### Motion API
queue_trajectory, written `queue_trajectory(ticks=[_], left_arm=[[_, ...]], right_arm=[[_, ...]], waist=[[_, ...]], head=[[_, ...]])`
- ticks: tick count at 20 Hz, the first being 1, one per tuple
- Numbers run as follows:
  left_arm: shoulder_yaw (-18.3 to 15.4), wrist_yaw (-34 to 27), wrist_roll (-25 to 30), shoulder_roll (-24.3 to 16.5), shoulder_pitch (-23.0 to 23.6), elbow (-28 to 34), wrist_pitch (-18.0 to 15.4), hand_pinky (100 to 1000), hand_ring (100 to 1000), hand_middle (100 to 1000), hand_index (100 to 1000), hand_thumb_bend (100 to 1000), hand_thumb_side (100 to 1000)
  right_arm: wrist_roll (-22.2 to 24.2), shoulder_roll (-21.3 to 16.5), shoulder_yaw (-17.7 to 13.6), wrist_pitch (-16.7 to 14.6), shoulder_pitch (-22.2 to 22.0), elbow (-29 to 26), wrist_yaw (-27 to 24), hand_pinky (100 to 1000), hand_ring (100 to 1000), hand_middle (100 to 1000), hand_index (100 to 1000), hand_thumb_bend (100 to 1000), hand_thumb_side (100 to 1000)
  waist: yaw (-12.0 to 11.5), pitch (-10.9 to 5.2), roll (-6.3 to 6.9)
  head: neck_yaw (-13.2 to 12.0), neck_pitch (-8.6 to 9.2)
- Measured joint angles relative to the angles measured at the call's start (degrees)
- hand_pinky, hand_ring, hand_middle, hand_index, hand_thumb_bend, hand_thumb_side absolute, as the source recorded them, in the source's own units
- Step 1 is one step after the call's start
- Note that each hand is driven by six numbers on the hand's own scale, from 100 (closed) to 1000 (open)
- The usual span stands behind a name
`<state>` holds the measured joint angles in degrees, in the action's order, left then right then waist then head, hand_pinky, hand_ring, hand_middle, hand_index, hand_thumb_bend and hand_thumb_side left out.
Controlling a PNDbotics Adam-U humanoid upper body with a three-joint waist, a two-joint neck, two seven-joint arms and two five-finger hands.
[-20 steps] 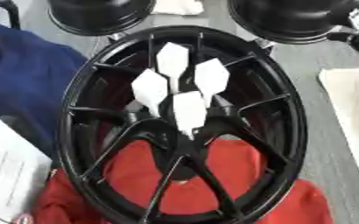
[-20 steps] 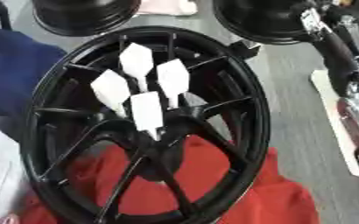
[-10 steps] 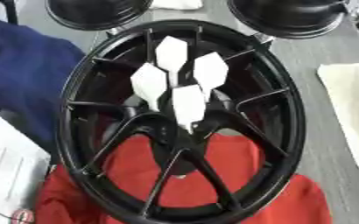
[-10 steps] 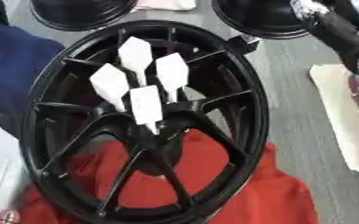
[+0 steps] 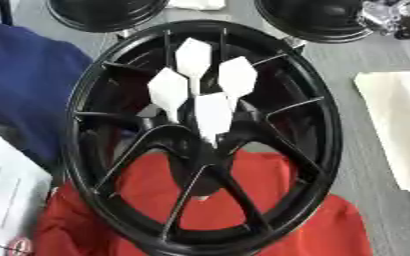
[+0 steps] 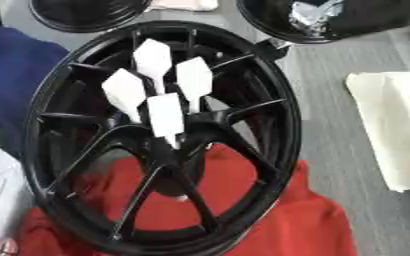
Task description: Pull the pin out of the wheel hub.
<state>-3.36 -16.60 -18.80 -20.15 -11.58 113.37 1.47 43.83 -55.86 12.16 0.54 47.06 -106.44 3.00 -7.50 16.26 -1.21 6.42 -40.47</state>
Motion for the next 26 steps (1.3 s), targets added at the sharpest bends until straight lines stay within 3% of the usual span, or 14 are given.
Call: queue_trajectory(ticks=[4,8,13,17,22,26], left_arm=[[0.34,0.00,0.28,-0.07,0.00,0.00,0.26,785,798,661,718,257,636],[0.50,0.00,0.50,-0.46,0.07,0.00,0.49,785,798,661,718,257,637],[0.68,-0.01,0.62,-0.49,0.09,0.00,0.60,786,798,662,718,256,637],[0.69,-0.06,0.69,-0.49,0.07,0.00,0.66,786,799,662,717,255,637],[0.73,-0.33,0.87,-0.49,-0.03,0.00,0.77,786,799,663,717,256,636],[1.03,-0.53,1.08,-0.49,-0.25,0.00,0.65,787,799,662,717,256,636]], right_arm=[[6.53,0.25,4.98,-3.34,4.91,3.63,2.64,880,913,813,858,100,588],[7.91,1.48,9.16,-5.84,7.69,6.76,4.59,881,914,814,859,100,587],[8.13,2.92,10.95,-7.18,9.64,8.85,4.78,873,930,830,872,100,521],[8.14,4.26,12.33,-6.17,11.04,10.44,2.39,868,935,834,872,100,481],[5.78,4.63,13.65,-2.74,11.67,10.72,-0.60,868,954,849,880,100,404],[3.58,5.86,15.11,0.32,12.45,10.74,-1.56,876,966,855,887,100,426]], waist=[[-0.38,-0.16,-0.62],[-0.43,-0.28,-0.93],[-0.75,-0.40,-1.08],[-0.75,-0.54,-1.24],[-0.94,-0.68,-1.25],[-1.39,-0.69,-1.27]], head=[[0.55,-0.02],[1.03,-0.02],[1.19,-0.10],[1.24,-0.54],[1.34,-0.95],[1.82,-1.37]])
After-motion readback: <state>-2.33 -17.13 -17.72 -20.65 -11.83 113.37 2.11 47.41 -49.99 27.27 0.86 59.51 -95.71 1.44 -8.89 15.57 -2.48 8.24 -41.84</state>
